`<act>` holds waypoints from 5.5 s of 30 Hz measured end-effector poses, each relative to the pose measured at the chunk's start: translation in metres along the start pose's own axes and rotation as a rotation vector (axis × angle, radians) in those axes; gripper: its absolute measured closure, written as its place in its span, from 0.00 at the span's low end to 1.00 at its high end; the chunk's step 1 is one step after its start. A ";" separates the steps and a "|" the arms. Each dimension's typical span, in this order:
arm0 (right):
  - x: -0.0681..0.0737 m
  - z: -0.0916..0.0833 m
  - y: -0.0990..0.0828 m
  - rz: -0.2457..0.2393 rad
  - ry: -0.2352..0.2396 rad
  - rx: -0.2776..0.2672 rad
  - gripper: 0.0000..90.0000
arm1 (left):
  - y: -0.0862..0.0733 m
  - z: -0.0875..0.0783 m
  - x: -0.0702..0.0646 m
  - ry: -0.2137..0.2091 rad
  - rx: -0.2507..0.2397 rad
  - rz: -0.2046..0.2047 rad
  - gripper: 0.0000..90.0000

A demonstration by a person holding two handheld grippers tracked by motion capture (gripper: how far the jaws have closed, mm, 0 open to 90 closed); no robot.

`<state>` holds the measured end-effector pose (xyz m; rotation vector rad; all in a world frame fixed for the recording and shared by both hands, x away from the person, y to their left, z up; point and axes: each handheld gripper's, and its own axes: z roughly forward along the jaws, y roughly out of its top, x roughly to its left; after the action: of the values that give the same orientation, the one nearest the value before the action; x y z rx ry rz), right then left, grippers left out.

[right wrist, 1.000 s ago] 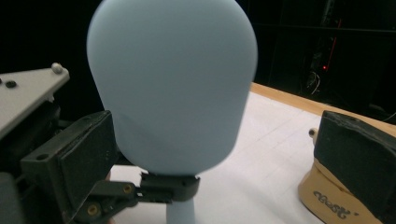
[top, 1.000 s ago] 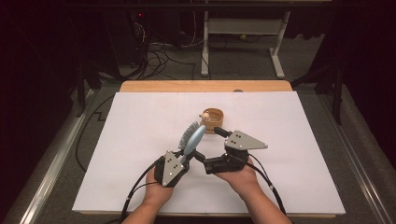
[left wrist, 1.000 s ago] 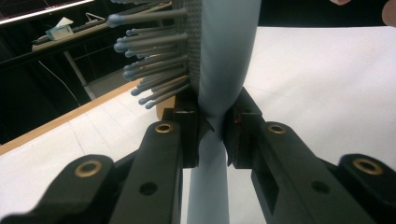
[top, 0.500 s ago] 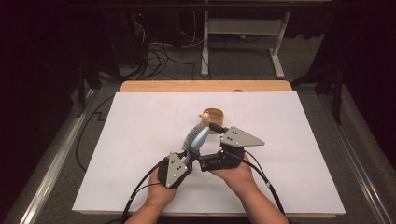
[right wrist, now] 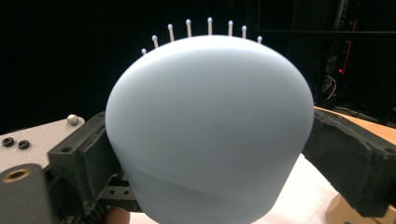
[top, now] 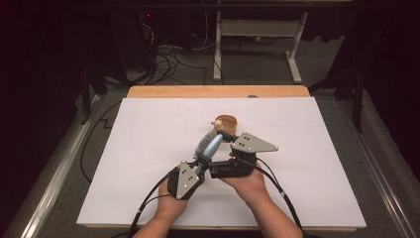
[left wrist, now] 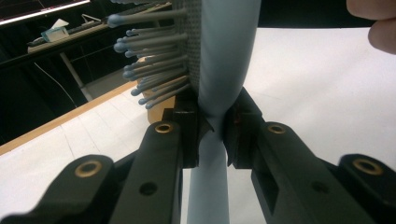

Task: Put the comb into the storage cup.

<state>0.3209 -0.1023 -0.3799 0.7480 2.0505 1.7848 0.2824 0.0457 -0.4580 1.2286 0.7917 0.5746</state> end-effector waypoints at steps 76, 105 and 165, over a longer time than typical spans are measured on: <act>-0.009 -0.027 0.017 -0.027 -0.092 -0.016 0.23 | 0.011 -0.010 0.024 -0.082 0.055 -0.188 0.14; -0.039 -0.070 0.011 -0.039 -0.218 -0.029 0.23 | 0.027 -0.042 0.078 -0.003 0.031 -0.239 0.01; -0.077 -0.073 0.030 -0.039 -0.324 -0.082 0.23 | 0.027 -0.081 0.112 0.028 -0.016 -0.226 0.01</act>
<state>0.3481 -0.2037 -0.3461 0.9002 1.7584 1.5956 0.2875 0.1861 -0.4671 1.1010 0.9336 0.4137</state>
